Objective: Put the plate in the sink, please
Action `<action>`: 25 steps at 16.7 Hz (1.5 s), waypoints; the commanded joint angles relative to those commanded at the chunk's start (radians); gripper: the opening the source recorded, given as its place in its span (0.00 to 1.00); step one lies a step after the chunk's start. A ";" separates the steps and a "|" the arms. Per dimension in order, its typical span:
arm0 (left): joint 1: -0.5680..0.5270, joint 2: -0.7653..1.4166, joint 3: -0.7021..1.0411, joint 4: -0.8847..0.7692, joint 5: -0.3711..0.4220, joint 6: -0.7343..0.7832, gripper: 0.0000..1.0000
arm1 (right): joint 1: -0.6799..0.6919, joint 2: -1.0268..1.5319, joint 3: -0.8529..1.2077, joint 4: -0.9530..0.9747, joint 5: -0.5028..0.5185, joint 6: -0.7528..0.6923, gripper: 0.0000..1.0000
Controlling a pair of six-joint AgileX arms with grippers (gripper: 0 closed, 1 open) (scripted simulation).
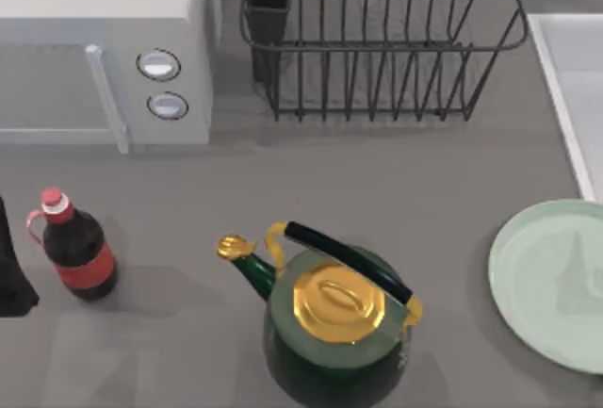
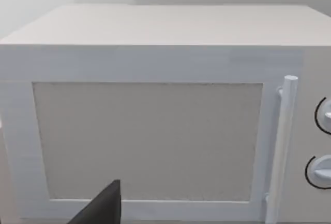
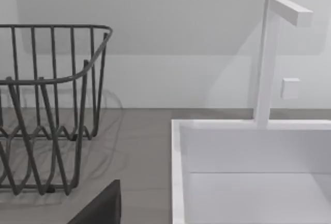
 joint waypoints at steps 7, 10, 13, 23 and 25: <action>0.000 0.000 0.000 0.000 0.000 0.000 1.00 | 0.000 0.000 0.000 0.000 0.000 0.000 1.00; 0.000 0.000 0.000 0.000 0.000 0.000 1.00 | 0.000 0.000 0.000 0.000 0.000 0.000 1.00; 0.000 0.000 0.000 0.000 0.000 0.000 1.00 | 0.000 0.000 0.000 0.000 0.000 0.000 1.00; 0.000 0.000 0.000 0.000 0.000 0.000 1.00 | 0.129 0.464 0.367 -0.311 0.000 0.133 1.00; 0.000 0.000 0.000 0.000 0.000 0.000 1.00 | 0.176 0.653 0.501 -0.425 0.000 0.181 1.00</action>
